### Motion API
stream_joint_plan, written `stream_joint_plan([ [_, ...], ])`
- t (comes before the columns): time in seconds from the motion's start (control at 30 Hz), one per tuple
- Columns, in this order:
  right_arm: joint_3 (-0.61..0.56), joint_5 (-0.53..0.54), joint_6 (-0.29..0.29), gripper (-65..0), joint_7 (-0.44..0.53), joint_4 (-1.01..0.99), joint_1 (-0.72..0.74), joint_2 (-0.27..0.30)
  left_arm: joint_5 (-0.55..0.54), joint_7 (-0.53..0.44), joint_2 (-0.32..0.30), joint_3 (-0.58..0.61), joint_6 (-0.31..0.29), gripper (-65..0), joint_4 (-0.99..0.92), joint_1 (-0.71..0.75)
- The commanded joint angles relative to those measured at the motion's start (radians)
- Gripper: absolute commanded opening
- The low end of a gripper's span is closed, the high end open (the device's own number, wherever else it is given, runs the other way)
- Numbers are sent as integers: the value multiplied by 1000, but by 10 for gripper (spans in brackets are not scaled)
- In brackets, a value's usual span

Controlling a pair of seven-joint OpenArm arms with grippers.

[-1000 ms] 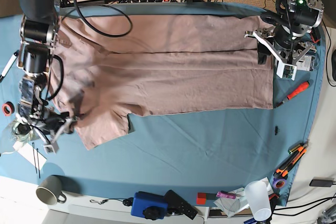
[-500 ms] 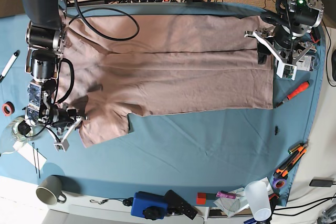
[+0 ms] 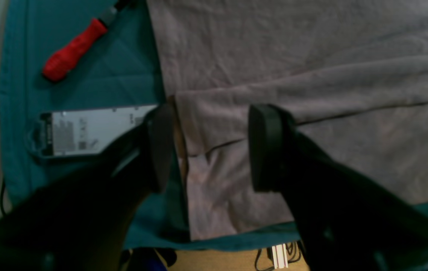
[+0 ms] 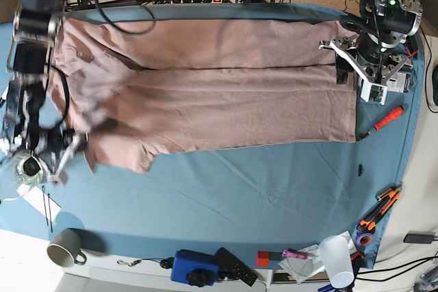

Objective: Fold the T-shirt properly
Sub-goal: 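Pull the hem corner with the right gripper to straighten the shirt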

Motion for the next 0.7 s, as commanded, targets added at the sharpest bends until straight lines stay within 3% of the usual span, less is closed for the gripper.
stream_joint_plan([
  [0.0,10,14,4,-650,20,46,3,32,-3,-25,-8,-2,0,-330,14,-3],
  [0.17,10,6,11,-650,29,106,-119,35,-3,-28,-8,-2,0,-330,14,-6],
  [0.3,10,8,65,-650,28,106,-161,26,-3,-27,-9,-2,0,-330,14,-6],
  [0.43,10,7,68,-484,25,106,-160,26,-3,-27,-8,-2,0,-330,14,-5],
  [0.67,42,10,68,-473,35,107,-117,25,-3,-23,-8,-2,0,-330,14,-3],
])
